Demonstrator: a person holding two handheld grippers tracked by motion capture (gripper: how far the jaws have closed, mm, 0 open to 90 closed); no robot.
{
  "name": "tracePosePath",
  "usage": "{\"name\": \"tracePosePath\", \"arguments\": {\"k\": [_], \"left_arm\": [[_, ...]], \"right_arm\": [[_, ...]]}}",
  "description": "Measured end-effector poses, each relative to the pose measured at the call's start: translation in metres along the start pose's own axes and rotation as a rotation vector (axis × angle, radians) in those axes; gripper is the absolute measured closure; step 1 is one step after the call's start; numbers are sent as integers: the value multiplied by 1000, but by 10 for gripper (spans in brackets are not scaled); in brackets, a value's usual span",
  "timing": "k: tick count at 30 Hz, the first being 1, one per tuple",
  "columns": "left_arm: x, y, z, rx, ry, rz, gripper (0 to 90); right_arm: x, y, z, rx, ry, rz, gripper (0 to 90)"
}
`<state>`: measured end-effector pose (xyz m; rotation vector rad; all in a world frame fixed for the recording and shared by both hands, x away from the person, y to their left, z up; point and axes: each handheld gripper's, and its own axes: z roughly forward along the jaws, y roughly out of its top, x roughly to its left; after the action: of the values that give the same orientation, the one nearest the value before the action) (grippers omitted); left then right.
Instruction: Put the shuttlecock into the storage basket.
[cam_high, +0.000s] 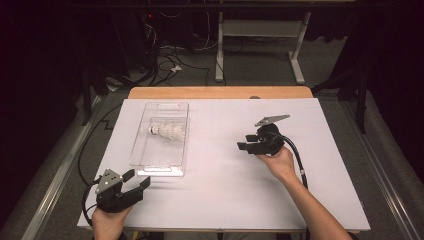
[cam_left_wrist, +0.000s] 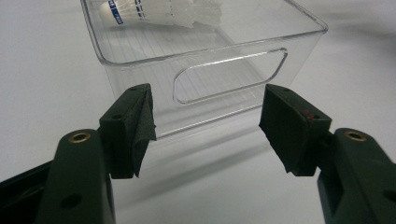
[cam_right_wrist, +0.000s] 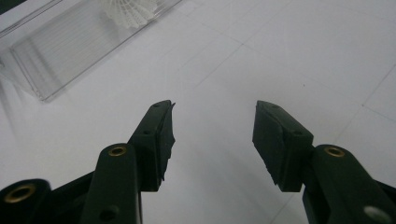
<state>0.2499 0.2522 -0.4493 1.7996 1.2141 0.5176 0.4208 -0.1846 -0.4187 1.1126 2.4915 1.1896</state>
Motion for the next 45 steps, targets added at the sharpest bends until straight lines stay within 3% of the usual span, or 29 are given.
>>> {"name": "tracePosePath", "arguments": {"k": [45], "left_arm": [[0,0,0,2,4,-2,359]], "right_arm": [[-11,-32,-33,-8,-58,23,484]]}}
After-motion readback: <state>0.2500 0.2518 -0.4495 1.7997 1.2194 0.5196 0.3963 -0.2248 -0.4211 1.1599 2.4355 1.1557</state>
